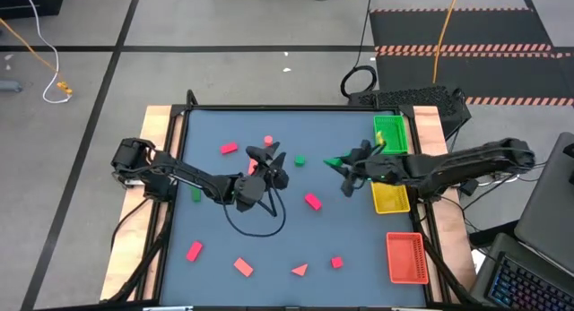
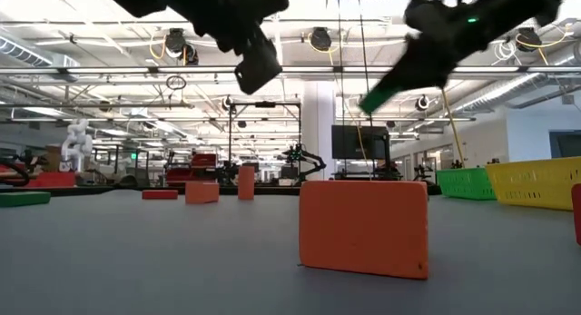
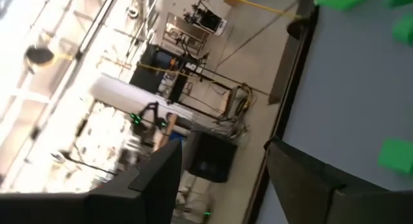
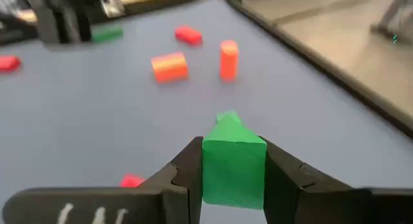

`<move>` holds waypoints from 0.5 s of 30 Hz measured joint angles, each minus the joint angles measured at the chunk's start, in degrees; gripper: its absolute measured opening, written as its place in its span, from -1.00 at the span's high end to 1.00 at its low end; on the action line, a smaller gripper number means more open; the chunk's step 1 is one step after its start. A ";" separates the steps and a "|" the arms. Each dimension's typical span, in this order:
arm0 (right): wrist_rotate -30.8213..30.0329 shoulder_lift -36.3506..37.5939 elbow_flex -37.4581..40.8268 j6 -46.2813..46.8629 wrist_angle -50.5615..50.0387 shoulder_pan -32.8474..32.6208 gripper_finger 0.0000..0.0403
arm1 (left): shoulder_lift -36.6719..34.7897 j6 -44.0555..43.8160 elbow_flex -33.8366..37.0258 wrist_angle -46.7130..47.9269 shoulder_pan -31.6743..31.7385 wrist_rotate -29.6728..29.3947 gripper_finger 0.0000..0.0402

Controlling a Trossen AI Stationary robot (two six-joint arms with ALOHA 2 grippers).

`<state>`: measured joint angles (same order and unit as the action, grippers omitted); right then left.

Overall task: Sort & place blocks by color
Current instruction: Put the bottom center green block into the yellow basket

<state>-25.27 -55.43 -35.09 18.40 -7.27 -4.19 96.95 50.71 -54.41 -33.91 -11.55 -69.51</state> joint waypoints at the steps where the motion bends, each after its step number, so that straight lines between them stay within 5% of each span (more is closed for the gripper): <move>1: 0.09 2.06 0.00 1.60 -3.37 -0.23 0.51 | -0.38 -2.02 0.00 -0.06 0.00 0.10 -0.12; 5: 0.04 9.05 0.00 8.29 -15.12 -1.58 0.51 | -2.35 -12.14 0.00 1.51 0.21 4.38 -0.12; 15: 0.01 16.27 0.00 17.09 -33.89 -4.42 0.51 | -4.95 -36.18 0.01 15.32 5.61 38.88 -0.12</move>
<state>-25.26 -39.16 -35.09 35.48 -41.16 -8.61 92.00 14.53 -54.40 -18.60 -5.94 -30.63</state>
